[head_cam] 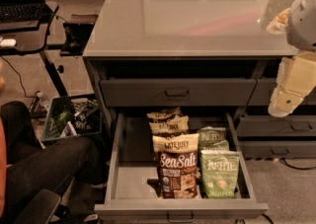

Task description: Pick brown chip bag from middle drawer and place on counter

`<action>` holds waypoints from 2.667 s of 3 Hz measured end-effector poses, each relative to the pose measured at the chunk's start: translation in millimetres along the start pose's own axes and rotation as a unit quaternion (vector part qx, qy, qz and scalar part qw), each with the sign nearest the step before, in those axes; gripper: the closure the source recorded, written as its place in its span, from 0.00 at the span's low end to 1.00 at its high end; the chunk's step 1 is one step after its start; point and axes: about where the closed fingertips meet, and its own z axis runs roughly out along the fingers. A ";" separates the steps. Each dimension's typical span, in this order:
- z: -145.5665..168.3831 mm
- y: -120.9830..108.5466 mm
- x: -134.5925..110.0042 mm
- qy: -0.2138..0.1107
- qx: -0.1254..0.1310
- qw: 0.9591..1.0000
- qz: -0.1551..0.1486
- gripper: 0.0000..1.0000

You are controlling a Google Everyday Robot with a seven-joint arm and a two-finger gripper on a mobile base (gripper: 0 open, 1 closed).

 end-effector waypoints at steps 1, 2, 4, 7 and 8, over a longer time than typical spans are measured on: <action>0.1 0.6 -0.6 -0.006 0.004 1.000 -0.002 0.00; 26.4 13.2 5.8 -0.008 0.011 1.000 0.008 0.00; 179.0 50.8 26.2 -0.032 -0.046 0.998 0.026 0.00; 277.6 56.5 21.8 -0.069 -0.066 0.995 0.023 0.00; 333.3 63.1 6.3 -0.099 -0.092 0.991 -0.005 0.00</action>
Offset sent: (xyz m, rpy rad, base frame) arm -0.0138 -0.0005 -0.1239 0.0111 0.0378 -0.0506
